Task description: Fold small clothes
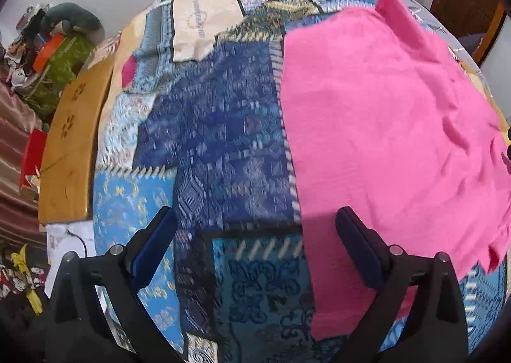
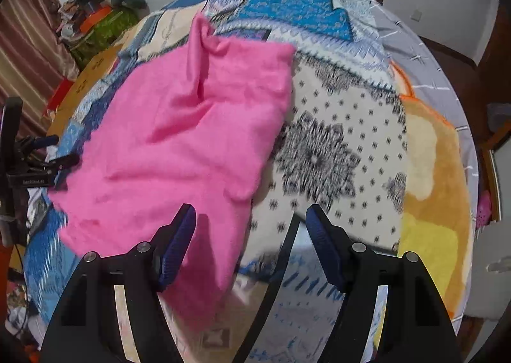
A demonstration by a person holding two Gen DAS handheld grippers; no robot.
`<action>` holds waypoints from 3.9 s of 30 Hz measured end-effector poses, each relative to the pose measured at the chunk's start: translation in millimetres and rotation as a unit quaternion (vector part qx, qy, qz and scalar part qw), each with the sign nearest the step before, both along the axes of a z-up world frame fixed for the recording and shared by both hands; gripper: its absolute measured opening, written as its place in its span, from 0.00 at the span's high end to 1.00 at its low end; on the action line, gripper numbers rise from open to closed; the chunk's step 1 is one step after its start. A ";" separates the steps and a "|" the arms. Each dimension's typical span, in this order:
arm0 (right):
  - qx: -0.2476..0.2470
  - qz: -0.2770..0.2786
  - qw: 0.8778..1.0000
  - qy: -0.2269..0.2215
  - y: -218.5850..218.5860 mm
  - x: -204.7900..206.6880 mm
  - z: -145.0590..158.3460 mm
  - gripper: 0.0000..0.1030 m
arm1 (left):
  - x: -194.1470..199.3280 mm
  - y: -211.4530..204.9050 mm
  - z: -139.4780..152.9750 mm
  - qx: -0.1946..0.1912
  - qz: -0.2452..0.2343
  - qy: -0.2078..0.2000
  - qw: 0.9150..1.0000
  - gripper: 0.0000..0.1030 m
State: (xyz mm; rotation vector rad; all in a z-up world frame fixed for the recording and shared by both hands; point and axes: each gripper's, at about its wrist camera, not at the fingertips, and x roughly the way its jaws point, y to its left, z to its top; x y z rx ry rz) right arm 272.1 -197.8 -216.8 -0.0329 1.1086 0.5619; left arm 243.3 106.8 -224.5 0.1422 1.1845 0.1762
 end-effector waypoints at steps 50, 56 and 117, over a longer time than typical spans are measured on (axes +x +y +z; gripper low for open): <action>0.026 -0.055 0.997 -0.055 24.0 138.1 -30.7 0.91 | 183.2 6.5 -21.9 0.004 0.033 -0.042 0.999 0.93; 0.016 -0.057 0.997 -0.047 22.8 130.3 -28.2 0.86 | 177.1 3.9 -23.5 0.013 0.029 -0.037 0.999 0.88; 0.017 0.054 0.998 0.017 18.4 -57.2 -15.1 0.26 | -36.0 -102.7 0.2 -0.140 -0.097 0.014 0.985 0.08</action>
